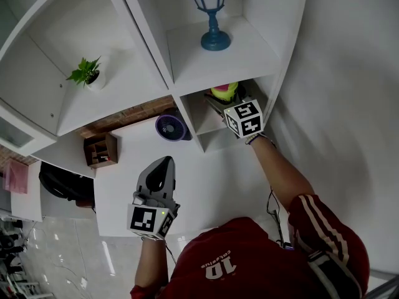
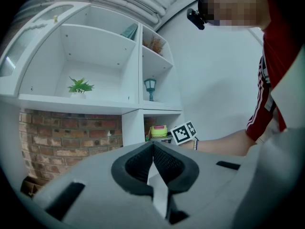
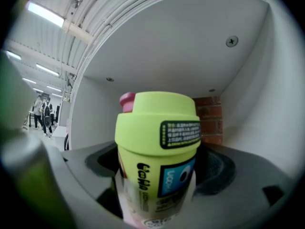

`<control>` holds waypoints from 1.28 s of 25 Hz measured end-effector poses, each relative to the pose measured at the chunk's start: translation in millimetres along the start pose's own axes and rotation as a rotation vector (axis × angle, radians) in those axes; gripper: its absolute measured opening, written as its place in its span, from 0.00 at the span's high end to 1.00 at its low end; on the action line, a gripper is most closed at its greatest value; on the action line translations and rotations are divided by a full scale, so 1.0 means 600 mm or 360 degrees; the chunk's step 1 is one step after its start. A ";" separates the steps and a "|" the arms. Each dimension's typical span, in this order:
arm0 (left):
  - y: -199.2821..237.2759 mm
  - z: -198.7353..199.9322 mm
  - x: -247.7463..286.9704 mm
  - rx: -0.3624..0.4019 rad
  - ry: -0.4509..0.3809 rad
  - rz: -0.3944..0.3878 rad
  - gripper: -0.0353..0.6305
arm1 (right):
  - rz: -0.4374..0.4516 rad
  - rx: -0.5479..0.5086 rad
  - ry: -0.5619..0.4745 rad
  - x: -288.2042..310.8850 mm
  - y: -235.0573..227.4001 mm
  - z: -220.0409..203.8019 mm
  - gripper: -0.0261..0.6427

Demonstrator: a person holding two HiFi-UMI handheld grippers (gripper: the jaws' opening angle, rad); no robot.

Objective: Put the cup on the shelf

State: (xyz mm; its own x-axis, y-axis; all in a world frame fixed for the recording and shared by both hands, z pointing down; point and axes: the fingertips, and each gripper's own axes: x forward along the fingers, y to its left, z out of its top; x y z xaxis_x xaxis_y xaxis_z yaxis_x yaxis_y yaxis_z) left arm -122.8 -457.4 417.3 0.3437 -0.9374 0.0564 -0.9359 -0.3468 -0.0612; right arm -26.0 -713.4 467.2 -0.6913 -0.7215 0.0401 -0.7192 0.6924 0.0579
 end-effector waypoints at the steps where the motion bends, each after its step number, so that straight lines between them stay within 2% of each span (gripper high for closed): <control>1: 0.000 0.000 -0.002 0.0003 0.0001 -0.0003 0.95 | -0.0009 -0.0002 0.0005 -0.003 -0.001 -0.002 0.30; 11: -0.007 0.005 -0.022 -0.0008 -0.0034 -0.0050 0.95 | -0.0072 -0.0022 0.0019 -0.036 -0.006 0.002 0.30; 19: 0.017 -0.017 -0.072 0.0001 -0.0076 -0.0048 0.95 | -0.0149 -0.0027 0.0042 -0.084 0.009 0.007 0.30; 24: 0.031 -0.012 -0.115 -0.0044 -0.0091 -0.0029 0.95 | -0.0184 -0.0041 0.0050 -0.121 0.035 0.020 0.30; 32: 0.028 0.003 -0.173 -0.0024 -0.0125 -0.0048 0.95 | -0.0226 -0.0049 0.0052 -0.184 0.077 0.041 0.30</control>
State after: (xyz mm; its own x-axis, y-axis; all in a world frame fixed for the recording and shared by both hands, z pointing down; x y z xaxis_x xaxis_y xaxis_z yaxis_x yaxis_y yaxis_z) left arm -174.1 -365.7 408.6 0.3760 -0.9264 -0.0205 -0.9260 -0.3748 -0.0457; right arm 15.4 -601.4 440.8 -0.5799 -0.8124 0.0615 -0.8067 0.5831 0.0957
